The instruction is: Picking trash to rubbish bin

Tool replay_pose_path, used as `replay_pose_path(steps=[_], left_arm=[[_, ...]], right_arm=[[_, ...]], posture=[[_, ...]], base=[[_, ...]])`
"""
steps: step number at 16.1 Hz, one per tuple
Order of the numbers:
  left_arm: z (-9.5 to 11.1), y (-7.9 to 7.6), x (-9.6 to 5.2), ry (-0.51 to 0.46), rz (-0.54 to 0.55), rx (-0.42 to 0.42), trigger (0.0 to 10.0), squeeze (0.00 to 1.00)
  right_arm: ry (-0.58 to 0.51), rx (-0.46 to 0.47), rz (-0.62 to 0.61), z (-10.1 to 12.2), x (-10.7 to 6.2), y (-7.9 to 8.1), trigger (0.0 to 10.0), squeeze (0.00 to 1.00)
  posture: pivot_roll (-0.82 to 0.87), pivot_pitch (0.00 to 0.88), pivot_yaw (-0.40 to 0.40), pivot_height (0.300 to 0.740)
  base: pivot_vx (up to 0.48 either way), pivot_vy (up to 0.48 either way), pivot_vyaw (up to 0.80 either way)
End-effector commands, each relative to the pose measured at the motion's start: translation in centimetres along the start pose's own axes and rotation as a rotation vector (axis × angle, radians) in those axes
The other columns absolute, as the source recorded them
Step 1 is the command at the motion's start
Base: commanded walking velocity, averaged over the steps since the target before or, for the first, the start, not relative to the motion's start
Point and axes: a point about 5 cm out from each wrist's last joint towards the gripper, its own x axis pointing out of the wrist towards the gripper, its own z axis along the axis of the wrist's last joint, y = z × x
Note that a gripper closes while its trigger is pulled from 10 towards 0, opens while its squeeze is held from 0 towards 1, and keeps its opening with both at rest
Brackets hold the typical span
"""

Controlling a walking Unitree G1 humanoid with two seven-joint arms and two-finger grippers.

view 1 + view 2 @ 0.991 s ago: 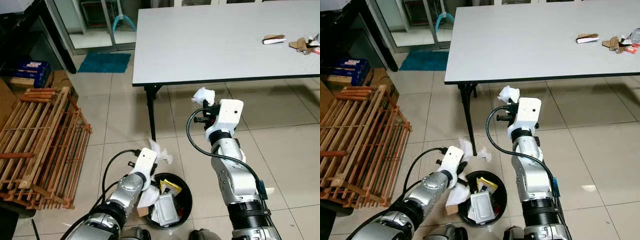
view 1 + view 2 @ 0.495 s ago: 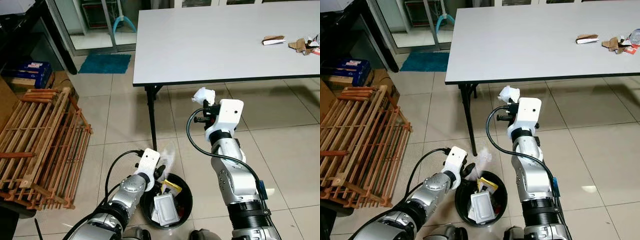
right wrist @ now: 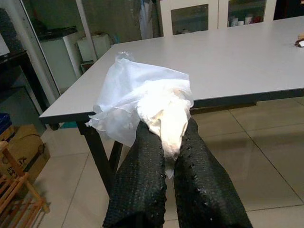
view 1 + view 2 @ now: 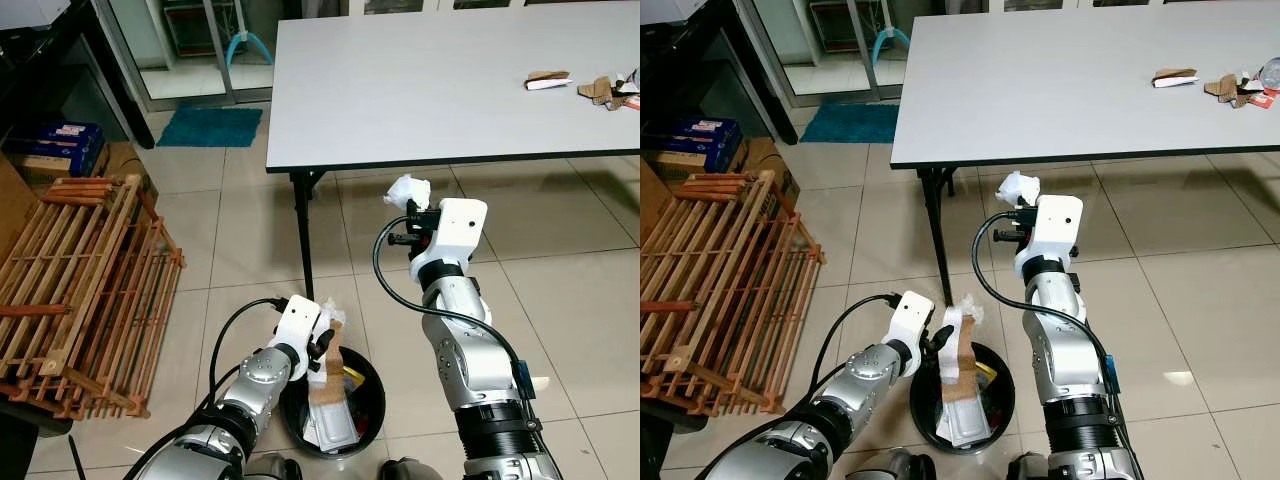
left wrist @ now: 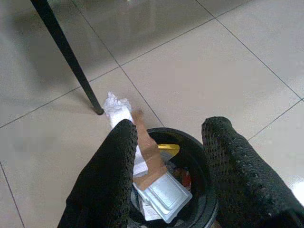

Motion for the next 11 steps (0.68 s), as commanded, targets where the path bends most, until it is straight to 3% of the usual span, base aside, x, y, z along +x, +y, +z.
replay_pose_path(steps=[1, 4, 5, 6, 8, 10, 11], left_arm=[[0.3, 0.3, 0.0, -0.002, 0.002, 0.017, 10.0, 0.00], [0.9, 0.6, 0.1, -0.030, 0.010, 0.004, 10.0, 0.00], [1.9, -0.5, 0.1, -0.101, -0.140, 0.044, 10.0, 0.00], [2.5, -1.1, 0.1, -0.135, -0.215, 0.104, 10.0, 0.00], [3.0, -0.8, 0.1, -0.146, -0.180, 0.131, 10.0, 0.00], [3.7, 1.2, 0.0, -0.183, -0.011, 0.061, 10.0, 0.00], [3.8, 1.6, -0.1, -0.192, 0.020, 0.053, 10.0, 0.00]], right_arm=[[-0.012, -0.007, 0.004, 0.4, 0.2, 0.3, 10.0, 0.00], [-0.008, -0.009, 0.006, 0.3, 0.2, 0.3, 10.0, 0.00], [-0.005, -0.011, 0.007, 0.2, 0.1, 0.3, 10.0, 0.00], [-0.004, -0.012, 0.007, 0.2, 0.1, 0.3, 10.0, 0.00], [0.001, -0.014, 0.010, 0.1, 0.1, 0.4, 10.0, 0.00], [0.015, -0.024, 0.009, -0.1, 0.1, 0.4, 10.0, 0.00], [0.017, -0.025, 0.007, -0.1, 0.1, 0.4, 10.0, 0.00]], posture=[[-0.02, 0.088, 0.081, 0.720], [-0.02, 0.086, 0.080, 0.720], [-0.02, 0.086, 0.081, 0.720], [-0.02, 0.087, 0.080, 0.720], [-0.02, 0.088, 0.080, 0.720], [-0.02, 0.088, 0.080, 0.720], [-0.02, 0.088, 0.080, 0.720]], base=[[0.000, 0.000, 0.00], [0.000, 0.000, 0.00], [0.000, 0.000, 0.00], [0.000, 0.000, 0.00], [0.000, 0.000, 0.00], [0.000, 0.000, 0.00], [0.000, 0.000, 0.00]])
